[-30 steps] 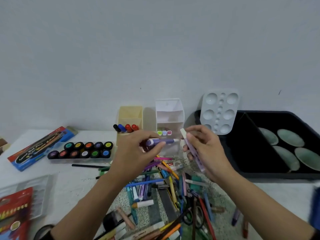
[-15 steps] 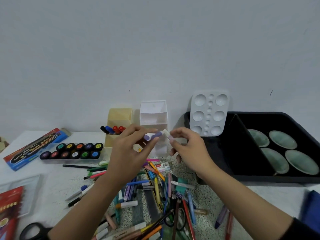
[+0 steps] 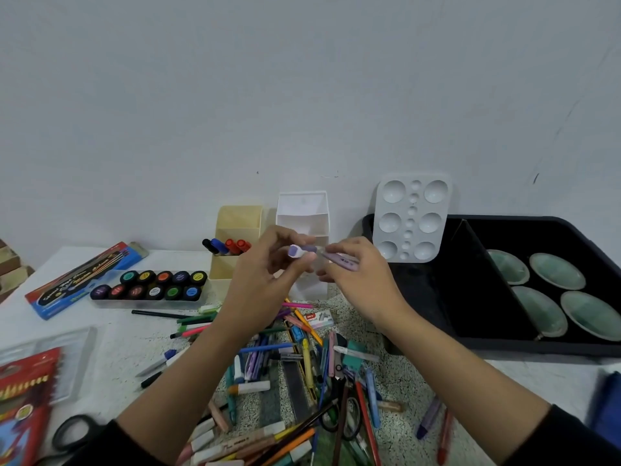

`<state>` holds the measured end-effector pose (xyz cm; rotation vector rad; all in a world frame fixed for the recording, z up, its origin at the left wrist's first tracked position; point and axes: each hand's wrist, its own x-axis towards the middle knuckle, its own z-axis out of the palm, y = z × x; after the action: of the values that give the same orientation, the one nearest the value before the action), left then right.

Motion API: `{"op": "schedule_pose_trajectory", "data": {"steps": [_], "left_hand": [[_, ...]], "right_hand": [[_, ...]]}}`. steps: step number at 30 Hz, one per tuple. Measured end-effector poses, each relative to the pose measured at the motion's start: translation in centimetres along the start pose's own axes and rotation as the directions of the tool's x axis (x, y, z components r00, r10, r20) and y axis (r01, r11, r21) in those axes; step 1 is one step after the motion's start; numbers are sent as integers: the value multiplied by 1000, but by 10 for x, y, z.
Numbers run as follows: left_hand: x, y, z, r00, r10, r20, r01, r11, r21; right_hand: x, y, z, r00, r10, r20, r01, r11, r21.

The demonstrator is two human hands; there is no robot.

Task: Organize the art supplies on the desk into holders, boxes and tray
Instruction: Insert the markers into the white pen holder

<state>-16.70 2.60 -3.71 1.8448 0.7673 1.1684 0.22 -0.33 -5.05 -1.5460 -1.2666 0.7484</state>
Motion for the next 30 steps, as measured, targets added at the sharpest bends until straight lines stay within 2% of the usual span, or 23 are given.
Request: {"op": "schedule_pose_trajectory", "data": {"steps": [2,4,7,10,12,15,18,23,27,30], "left_hand": [[2,-6,1,998,49,35,-50,998,32],[6,-13,1,992,121,46,-127,982,137],[10,-20,0,959,267,93,-282,891,357],[13,-26,0,923,363,128,-378,793,479],[16,-29,-1,913,391,118,-392,760,518],[20,-32,-4,915,393,93,-381,764,520],[22,-38,-4,923,360,136,-379,793,477],[25,-56,-2,944,298,141,-328,807,491],[27,-63,0,934,320,157,-350,742,572],[25,-69,1,927,332,175,-365,691,624]], "right_hand": [[0,3,1,1000,-9,5,9,999,39],[-1,4,-1,999,-40,-4,40,999,31],[-4,3,-2,982,-186,-29,180,974,-141],[-2,4,0,934,-354,-57,319,894,-314],[-1,5,0,902,-426,-65,371,845,-384],[-3,6,-2,878,-478,-38,410,789,-457],[-3,7,-2,869,-494,39,434,721,-540],[2,14,2,878,-466,106,441,705,-556],[8,18,0,879,-456,143,452,698,-555],[9,20,-1,864,-480,153,460,628,-627]]}}
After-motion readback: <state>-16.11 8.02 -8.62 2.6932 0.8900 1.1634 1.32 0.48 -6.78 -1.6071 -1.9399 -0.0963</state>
